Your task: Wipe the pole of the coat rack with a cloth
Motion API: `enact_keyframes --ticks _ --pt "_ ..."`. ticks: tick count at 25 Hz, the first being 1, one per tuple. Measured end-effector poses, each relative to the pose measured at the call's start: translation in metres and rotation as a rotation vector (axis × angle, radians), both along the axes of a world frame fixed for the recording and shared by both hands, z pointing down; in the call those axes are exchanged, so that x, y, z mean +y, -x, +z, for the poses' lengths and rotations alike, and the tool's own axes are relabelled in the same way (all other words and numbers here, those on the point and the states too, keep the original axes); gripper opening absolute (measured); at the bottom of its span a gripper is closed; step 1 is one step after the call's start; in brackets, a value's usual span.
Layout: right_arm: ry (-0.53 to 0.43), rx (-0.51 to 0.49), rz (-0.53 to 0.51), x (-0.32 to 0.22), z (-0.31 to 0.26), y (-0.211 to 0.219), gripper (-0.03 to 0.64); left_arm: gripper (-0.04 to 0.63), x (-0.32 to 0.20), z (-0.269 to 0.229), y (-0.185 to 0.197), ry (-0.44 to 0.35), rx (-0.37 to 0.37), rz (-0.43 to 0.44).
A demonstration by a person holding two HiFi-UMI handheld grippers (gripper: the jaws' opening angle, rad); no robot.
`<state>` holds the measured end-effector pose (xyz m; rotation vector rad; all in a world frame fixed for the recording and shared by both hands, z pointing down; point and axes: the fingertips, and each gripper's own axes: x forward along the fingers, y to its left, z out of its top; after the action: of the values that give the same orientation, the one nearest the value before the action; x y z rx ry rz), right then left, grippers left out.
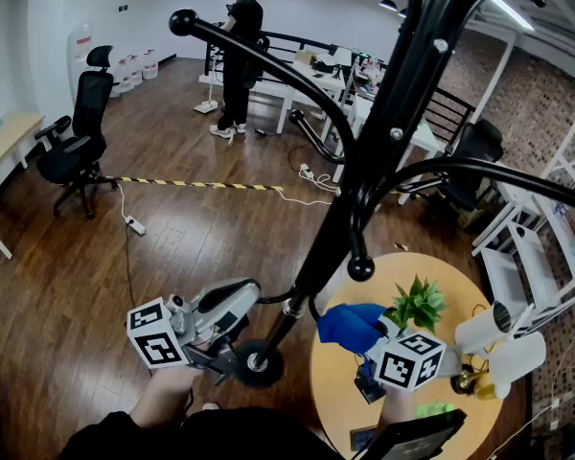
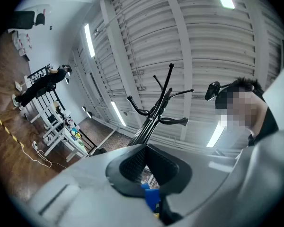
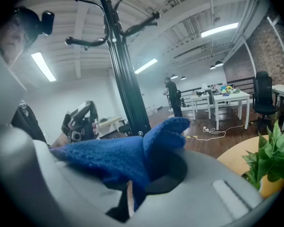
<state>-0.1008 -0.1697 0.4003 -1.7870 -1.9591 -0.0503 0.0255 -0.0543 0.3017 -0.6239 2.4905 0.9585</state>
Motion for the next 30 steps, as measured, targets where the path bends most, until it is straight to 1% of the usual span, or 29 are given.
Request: enact_keyframes --ticks 3,5,7,9,12,17,18,20,23,27,28,30 --pt "-0.088 -0.019 0.009 0.009 0.018 0.006 0.017 0.003 0.002 0.002 -0.005 -0.002 0.003 -0.004" --pt "-0.142 -0.022 -0.008 0.014 0.03 0.007 0.017 0.003 0.006 0.004 -0.009 -0.006 0.006 -0.014" --pt "-0.172 -0.037 -0.033 0.019 0.037 0.004 0.018 0.003 0.01 0.006 -0.013 -0.012 0.007 -0.025" --pt "-0.175 -0.057 -0.058 0.027 0.039 0.0 0.018 0.003 0.013 0.008 -0.018 -0.019 0.011 -0.036" --pt "-0.132 -0.071 -0.096 0.044 0.034 -0.005 0.018 0.003 0.015 0.011 -0.023 -0.024 0.015 -0.051" --pt "-0.095 -0.14 -0.101 0.049 0.006 -0.004 0.02 0.002 0.014 0.008 -0.028 -0.014 0.012 -0.062" --pt "-0.071 -0.151 -0.1 0.049 -0.006 -0.005 0.02 0.002 0.015 0.007 -0.029 -0.012 0.011 -0.062" --pt "0.03 -0.153 -0.087 0.049 -0.042 -0.006 0.02 0.003 0.016 0.006 -0.03 -0.008 0.009 -0.059" --pt "0.264 -0.146 -0.035 0.051 -0.119 -0.002 0.02 0.003 0.016 0.002 -0.031 0.002 0.005 -0.054" --pt "0.565 -0.183 0.043 0.044 -0.221 0.002 0.02 0.002 0.008 -0.005 -0.034 0.017 -0.009 -0.051" --pt "0.622 -0.202 0.052 0.042 -0.241 0.002 0.02 0.003 0.006 -0.006 -0.034 0.021 -0.014 -0.051" --pt "0.7 -0.24 0.075 0.038 -0.275 0.002 0.017 0.002 0.004 -0.01 -0.035 0.031 -0.026 -0.051"
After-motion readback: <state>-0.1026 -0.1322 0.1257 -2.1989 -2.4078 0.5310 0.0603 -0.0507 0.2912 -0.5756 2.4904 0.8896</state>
